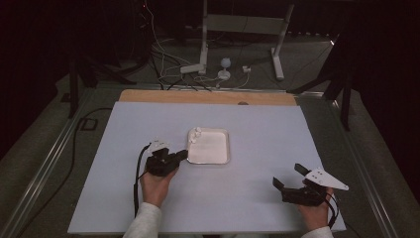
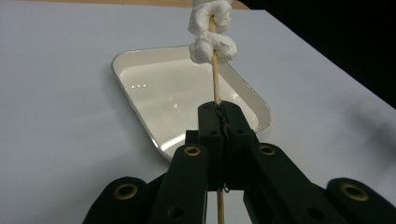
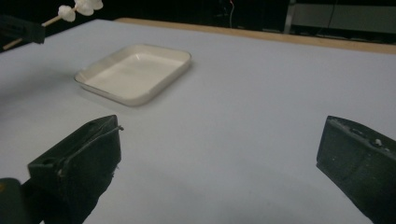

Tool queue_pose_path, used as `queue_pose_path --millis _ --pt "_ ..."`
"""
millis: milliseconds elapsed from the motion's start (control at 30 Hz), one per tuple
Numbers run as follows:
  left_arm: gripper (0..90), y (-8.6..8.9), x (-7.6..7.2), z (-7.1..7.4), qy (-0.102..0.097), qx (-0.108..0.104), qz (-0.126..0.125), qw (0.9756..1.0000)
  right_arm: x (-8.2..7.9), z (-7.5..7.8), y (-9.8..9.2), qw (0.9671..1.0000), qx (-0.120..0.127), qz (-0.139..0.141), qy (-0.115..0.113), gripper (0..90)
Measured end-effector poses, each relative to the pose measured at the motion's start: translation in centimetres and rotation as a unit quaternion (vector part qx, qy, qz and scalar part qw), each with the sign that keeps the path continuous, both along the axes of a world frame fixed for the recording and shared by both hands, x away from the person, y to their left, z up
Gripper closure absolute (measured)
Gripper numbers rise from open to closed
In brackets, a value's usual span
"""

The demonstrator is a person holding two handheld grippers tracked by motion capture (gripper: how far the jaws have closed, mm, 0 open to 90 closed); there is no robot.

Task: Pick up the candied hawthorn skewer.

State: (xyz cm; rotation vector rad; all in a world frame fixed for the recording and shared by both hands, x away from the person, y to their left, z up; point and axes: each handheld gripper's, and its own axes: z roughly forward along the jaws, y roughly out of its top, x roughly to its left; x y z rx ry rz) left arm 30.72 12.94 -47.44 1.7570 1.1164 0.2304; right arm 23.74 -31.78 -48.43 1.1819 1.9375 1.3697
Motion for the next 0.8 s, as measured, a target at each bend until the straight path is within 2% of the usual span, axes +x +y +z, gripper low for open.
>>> queue_pose_path --millis 100,167,267,400,567,733,800 --pt "89.8 0.4 -0.6 0.0 -0.004 -0.001 -0.004 1.0 0.0 0.5 0.2 0.9999 0.01 0.011 -0.009 0.0" --pt "89.8 0.8 -1.3 0.1 -0.017 -0.005 -0.011 0.9998 0.2 0.9 0.5 0.9995 0.02 0.02 -0.013 0.0" --pt "89.8 0.9 -1.7 0.2 -0.024 -0.012 -0.013 0.9996 0.6 1.8 1.0 0.9989 0.028 0.031 -0.022 0.0" --pt "89.8 0.9 -2.5 0.7 -0.049 -0.017 -0.024 0.9984 1.5 3.3 2.2 0.998 0.035 0.045 -0.028 0.0" --pt "89.8 1.0 -3.1 1.0 -0.068 -0.012 -0.028 0.9972 3.1 5.2 4.1 0.9968 0.044 0.063 -0.02 0.0" --pt "89.7 1.1 -3.0 0.7 -0.076 -0.011 -0.02 0.9969 5.0 6.7 5.9 0.9965 0.039 0.074 -0.009 0.0" --pt "89.7 1.1 -3.0 0.5 -0.08 -0.01 -0.017 0.9966 5.7 7.2 6.4 0.9962 0.045 0.075 0.0 0.0"
